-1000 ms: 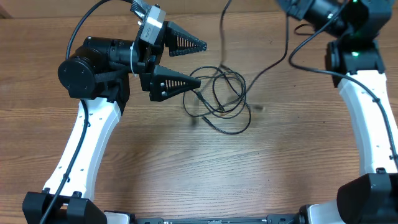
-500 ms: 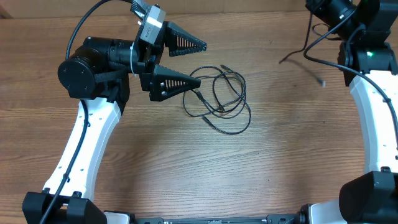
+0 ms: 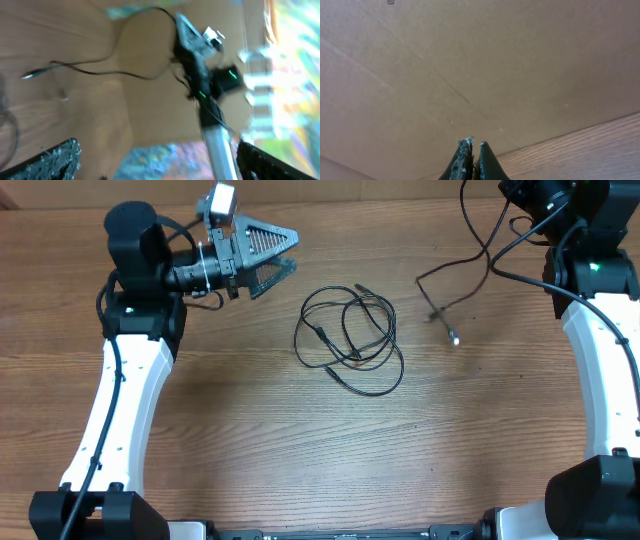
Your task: Untangle cables
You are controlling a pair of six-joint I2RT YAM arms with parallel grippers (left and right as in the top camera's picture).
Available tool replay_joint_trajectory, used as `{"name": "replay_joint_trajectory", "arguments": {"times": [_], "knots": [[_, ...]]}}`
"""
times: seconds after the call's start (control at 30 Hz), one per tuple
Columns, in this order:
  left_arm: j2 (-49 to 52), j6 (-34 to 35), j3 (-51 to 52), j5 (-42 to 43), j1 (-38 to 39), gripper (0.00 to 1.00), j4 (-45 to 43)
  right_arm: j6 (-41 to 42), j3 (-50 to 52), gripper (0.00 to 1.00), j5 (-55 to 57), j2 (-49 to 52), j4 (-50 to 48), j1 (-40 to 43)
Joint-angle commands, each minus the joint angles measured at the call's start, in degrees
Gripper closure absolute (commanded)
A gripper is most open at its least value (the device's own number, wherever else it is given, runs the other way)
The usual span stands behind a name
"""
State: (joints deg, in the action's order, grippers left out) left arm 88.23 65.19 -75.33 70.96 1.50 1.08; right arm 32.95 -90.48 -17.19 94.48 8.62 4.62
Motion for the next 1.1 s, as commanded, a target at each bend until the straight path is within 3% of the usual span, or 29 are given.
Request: {"name": "replay_joint_trajectory", "arguments": {"times": [0.0,0.17,0.23,0.6,0.93,1.07], "knots": [[-0.15,-13.64,-0.31,-10.6,0.02,0.0,4.59,-0.46,-0.66,0.96,-0.04,-0.83,-0.44,0.07],[-0.15,-30.42,-0.28,-16.87,0.04,0.0,12.37,-3.08,-0.63,0.96,0.07,-0.81,-0.92,0.07],[-0.15,-32.48,-0.28,-20.57,0.02,0.0,15.41,-3.06,-0.61,0.96,0.46,-0.48,-0.72,0.07],[-0.15,-32.44,-0.28,-44.3,0.02,0.0,21.44,-3.96,-0.61,0.96,2.97,4.72,2.16,0.5],[-0.15,-32.44,-0.28,-47.58,0.02,0.0,21.44,-17.66,-0.61,0.96,-1.79,7.5,21.0,-0.07],[-0.15,-32.44,-0.28,-47.58,0.02,0.01,21.44,-18.45,-0.59,0.96,-2.64,10.64,25.05,-0.11]]}}
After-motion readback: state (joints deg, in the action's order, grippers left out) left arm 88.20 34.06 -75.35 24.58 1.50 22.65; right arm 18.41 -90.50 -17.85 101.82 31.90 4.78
